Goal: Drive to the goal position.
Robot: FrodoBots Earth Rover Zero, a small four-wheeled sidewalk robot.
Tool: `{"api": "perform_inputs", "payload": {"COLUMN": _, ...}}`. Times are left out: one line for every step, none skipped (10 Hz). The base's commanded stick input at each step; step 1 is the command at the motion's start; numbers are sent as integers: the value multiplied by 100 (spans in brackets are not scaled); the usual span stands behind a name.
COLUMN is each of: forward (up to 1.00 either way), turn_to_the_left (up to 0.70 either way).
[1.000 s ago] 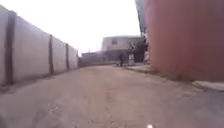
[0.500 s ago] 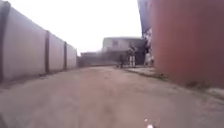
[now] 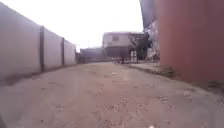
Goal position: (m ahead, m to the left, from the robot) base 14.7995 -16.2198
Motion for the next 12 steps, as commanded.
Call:
{"api": "perform_inputs", "payload": {"forward": 100, "turn_to_the_left": 0}}
{"api": "perform_inputs", "payload": {"forward": 100, "turn_to_the_left": 0}}
{"api": "perform_inputs", "payload": {"forward": 100, "turn_to_the_left": 0}}
{"api": "perform_inputs", "payload": {"forward": 100, "turn_to_the_left": 0}}
{"api": "perform_inputs", "payload": {"forward": 100, "turn_to_the_left": 0}}
{"api": "perform_inputs", "payload": {"forward": 100, "turn_to_the_left": 0}}
{"api": "perform_inputs", "payload": {"forward": 100, "turn_to_the_left": 0}}
{"api": "perform_inputs", "payload": {"forward": 100, "turn_to_the_left": 0}}
{"api": "perform_inputs", "payload": {"forward": 100, "turn_to_the_left": 0}}
{"api": "perform_inputs", "payload": {"forward": 100, "turn_to_the_left": 0}}
{"api": "perform_inputs", "payload": {"forward": 100, "turn_to_the_left": 0}}
{"api": "perform_inputs", "payload": {"forward": 100, "turn_to_the_left": -27}}
